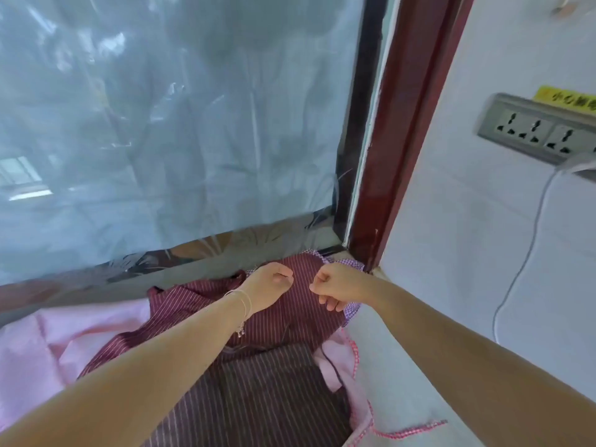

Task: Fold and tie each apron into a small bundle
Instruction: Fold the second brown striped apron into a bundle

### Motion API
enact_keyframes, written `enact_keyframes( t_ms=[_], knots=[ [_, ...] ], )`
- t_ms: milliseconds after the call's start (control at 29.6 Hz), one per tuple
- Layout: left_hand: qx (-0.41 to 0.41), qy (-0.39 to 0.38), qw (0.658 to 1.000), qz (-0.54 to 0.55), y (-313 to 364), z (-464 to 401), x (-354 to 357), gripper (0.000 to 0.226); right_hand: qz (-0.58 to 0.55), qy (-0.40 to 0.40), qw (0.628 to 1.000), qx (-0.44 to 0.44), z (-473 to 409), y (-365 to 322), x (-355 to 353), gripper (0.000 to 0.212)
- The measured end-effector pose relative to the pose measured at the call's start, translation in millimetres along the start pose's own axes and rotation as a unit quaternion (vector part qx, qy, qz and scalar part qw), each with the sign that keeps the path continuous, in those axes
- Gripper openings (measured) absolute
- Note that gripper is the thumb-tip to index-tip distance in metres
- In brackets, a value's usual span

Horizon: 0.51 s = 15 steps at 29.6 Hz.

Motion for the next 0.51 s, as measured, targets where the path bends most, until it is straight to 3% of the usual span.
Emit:
enact_keyframes(
  t_ms=[135,236,338,405,506],
  knots=[
    [-0.089,-0.037,0.995,-0.03,-109,23,15,0.02,-0.065,-0.038,0.994,0.076,-40,55,89,0.012],
    [-0.158,-0.083,0.981,-0.081,-189,50,24,0.029,-0.046,-0.029,0.99,0.128,-54,98,150,0.041],
    [-0.212,-0.11,0.964,-0.122,-250,79,25,0.045,-0.109,0.05,0.97,0.213,-55,140,193,0.065],
    [-0.236,-0.108,0.949,-0.181,-281,96,22,0.057,-0.194,0.107,0.936,0.274,-52,163,213,0.081],
    [-0.252,-0.1,0.927,-0.258,-319,113,8,0.071,-0.218,0.184,0.913,0.291,-55,180,229,0.091]
  ],
)
Point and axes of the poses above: each hand's wrist, its own z-axis away from the middle knuckle, its own x-axis out of the palm, y = z × x, the point moved 3 cm from there along -z, towards the middle knuckle, and after that the axes turned 11 degrees about -z, right-handed, at the moved point
